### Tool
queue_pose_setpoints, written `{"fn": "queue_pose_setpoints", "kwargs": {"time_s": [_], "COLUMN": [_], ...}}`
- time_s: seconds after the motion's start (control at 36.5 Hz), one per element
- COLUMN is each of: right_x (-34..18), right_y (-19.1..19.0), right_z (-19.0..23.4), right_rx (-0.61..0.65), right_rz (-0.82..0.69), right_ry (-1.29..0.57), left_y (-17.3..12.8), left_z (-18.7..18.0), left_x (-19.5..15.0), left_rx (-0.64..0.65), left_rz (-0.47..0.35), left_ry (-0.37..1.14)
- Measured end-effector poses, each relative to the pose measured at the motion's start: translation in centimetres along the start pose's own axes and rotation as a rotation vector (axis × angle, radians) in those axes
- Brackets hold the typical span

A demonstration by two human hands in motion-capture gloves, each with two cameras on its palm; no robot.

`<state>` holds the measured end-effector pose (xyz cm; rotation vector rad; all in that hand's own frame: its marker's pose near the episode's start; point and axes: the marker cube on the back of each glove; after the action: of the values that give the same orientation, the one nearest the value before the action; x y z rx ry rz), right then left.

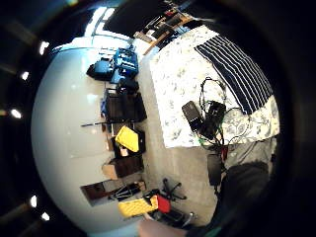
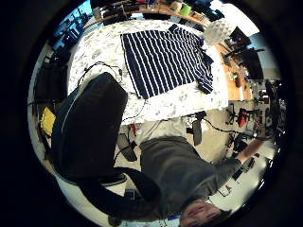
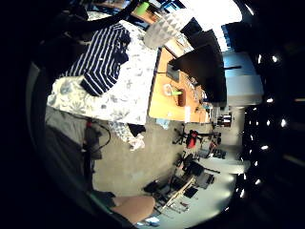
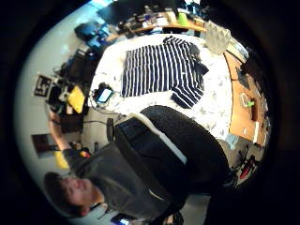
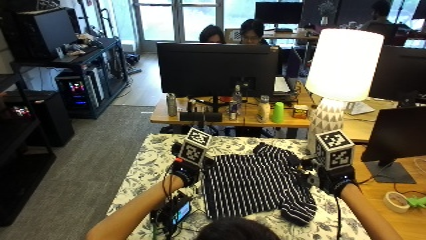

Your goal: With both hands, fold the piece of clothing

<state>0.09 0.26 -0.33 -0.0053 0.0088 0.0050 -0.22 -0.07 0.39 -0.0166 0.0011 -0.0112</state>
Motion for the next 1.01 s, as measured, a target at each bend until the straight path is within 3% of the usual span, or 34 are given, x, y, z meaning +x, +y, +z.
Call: {"fn": "queue_pose_setpoints", "kwargs": {"time_s": [0.38, 0.66, 0.88, 1.01], "right_x": [1.5, 1.7, 1.3, 0.7], "right_y": [0.9, 0.6, 0.0, -0.5], "right_z": [-1.7, -0.2, 1.8, 3.3], "right_rx": [0.017, -0.049, -0.105, -0.151], "right_rz": [0.036, 0.066, 0.054, 0.042], "right_ry": [-0.035, -0.017, -0.033, -0.020], "left_y": [-0.2, -0.8, -2.3, -4.1], "left_z": [0.4, 0.2, 1.8, 5.3], "left_x": [0.3, 1.3, 2.7, 4.7], "left_rx": [-0.015, 0.015, 0.034, 0.043], "left_rz": [-0.003, 0.025, 0.098, 0.174], "left_ry": [0.008, 0.011, 0.083, 0.189]}}
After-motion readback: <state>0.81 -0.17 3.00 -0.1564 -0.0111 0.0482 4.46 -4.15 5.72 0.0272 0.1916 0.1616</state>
